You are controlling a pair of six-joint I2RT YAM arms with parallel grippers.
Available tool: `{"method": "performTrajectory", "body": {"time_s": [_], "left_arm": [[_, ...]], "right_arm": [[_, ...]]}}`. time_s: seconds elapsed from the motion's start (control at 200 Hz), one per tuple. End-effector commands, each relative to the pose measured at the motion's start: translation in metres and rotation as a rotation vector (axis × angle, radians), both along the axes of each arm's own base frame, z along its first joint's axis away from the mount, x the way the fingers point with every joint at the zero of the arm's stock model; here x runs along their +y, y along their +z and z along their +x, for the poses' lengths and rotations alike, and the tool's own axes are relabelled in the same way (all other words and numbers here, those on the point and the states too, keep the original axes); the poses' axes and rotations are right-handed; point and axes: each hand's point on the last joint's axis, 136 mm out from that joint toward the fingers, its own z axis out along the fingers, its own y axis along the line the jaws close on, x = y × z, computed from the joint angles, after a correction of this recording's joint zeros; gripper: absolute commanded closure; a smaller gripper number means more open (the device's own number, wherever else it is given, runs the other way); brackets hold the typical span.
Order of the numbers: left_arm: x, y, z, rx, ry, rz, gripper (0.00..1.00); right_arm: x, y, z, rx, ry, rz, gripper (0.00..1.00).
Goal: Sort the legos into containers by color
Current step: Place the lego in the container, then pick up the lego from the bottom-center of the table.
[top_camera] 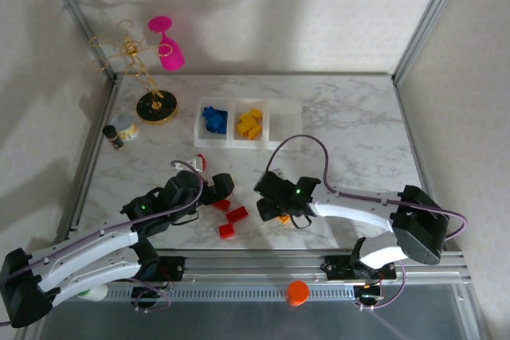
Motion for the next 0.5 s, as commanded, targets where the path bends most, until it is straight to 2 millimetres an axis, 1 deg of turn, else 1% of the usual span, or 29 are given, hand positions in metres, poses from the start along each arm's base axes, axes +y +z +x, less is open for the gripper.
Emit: {"method": "performTrajectory", "body": {"time_s": [0.0, 0.105, 0.15, 0.215, 0.27, 0.3, 0.37, 0.441, 0.496], "left_arm": [[0.002, -0.004, -0.002, 0.009, 0.046, -0.026, 0.00], [0.001, -0.010, -0.006, 0.013, 0.052, -0.034, 0.00], [0.001, -0.011, -0.006, 0.017, 0.059, -0.042, 0.00], [0.000, -0.008, -0.006, 0.017, 0.061, -0.051, 0.00], [-0.001, -0.006, -0.006, 0.017, 0.062, -0.052, 0.00], [0.000, -0.006, -0.006, 0.017, 0.065, -0.051, 0.00], [0.002, -0.004, -0.005, 0.007, 0.066, -0.044, 0.00], [0.007, -0.005, -0.005, 0.007, 0.091, -0.032, 0.00], [0.007, -0.004, -0.005, 0.011, 0.094, -0.045, 0.00]], "right_arm": [[-0.013, -0.017, -0.019, 0.043, -0.047, -0.035, 0.19], [-0.026, -0.028, -0.019, 0.031, -0.074, -0.090, 0.19], [-0.025, -0.029, -0.018, 0.030, -0.078, -0.096, 0.20], [-0.021, -0.031, -0.017, 0.032, -0.072, -0.104, 0.21], [-0.022, -0.033, -0.014, 0.022, -0.070, -0.122, 0.23], [-0.021, -0.033, -0.012, 0.022, -0.070, -0.118, 0.26], [-0.017, -0.038, -0.011, 0.055, -0.055, -0.091, 0.27], [-0.023, -0.039, -0.007, 0.063, -0.071, -0.115, 0.29], [-0.024, -0.037, -0.004, 0.065, -0.083, -0.118, 0.30]]}}
